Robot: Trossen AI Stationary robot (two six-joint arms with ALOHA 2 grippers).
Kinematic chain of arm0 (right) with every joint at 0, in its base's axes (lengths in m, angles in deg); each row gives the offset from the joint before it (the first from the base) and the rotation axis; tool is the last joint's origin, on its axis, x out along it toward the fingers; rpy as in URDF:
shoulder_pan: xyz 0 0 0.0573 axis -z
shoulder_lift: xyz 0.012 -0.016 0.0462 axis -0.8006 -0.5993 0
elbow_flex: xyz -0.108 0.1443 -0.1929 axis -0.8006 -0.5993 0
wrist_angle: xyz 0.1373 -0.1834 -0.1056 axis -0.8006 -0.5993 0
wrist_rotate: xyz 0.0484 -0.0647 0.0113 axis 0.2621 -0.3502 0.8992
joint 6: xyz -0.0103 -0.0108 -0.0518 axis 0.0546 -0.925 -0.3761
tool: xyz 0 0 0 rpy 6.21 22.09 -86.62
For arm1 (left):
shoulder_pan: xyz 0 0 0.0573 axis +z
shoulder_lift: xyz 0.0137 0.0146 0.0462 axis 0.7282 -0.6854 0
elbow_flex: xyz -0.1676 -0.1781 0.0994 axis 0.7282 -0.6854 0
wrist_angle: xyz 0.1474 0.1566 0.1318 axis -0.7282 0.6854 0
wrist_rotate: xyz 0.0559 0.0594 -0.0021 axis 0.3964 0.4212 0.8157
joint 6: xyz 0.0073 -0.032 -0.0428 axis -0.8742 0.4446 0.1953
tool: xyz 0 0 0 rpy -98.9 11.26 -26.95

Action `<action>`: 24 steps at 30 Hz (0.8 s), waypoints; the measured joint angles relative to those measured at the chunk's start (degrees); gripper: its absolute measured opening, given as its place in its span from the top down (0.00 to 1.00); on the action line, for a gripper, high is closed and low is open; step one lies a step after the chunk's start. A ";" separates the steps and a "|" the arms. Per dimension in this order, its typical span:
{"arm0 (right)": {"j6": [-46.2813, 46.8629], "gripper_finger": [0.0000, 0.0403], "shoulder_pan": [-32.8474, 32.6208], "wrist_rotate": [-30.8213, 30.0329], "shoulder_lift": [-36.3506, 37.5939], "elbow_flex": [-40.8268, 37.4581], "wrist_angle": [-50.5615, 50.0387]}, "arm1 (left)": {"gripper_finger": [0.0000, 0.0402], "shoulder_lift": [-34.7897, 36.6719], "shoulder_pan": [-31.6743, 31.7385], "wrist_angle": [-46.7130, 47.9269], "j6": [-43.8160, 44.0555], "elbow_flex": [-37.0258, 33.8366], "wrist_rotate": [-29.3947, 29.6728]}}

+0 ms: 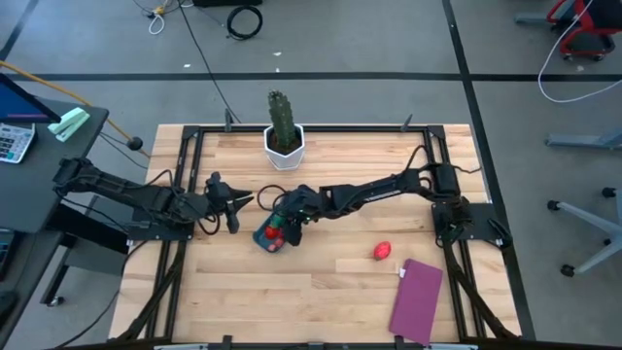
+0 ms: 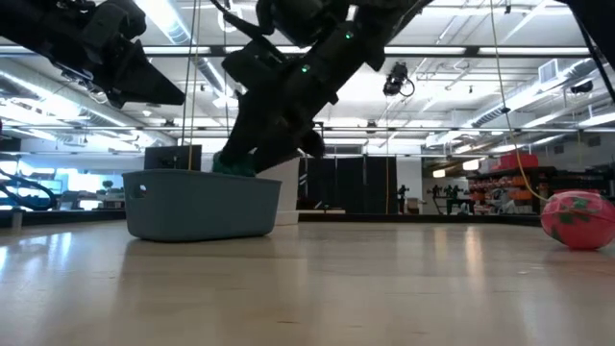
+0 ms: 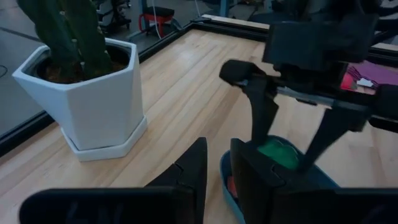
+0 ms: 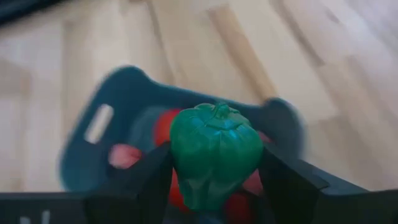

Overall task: Pick and placing Produce into tupperware
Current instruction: Put the green bell pepper into the blue bin, then put the red dragon fruit into the blue bin

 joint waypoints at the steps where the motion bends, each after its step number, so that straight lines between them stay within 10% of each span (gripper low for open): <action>1: -0.15 0.44 0.03 -0.63 -0.03 0.83 -1.92 | 0.81 0.00 0.00 0.04 0.01 0.00 0.00; 24: -6.93 0.30 -2.22 -4.97 2.89 1.57 -4.89 | 0.82 0.00 0.02 0.99 0.03 0.00 -0.02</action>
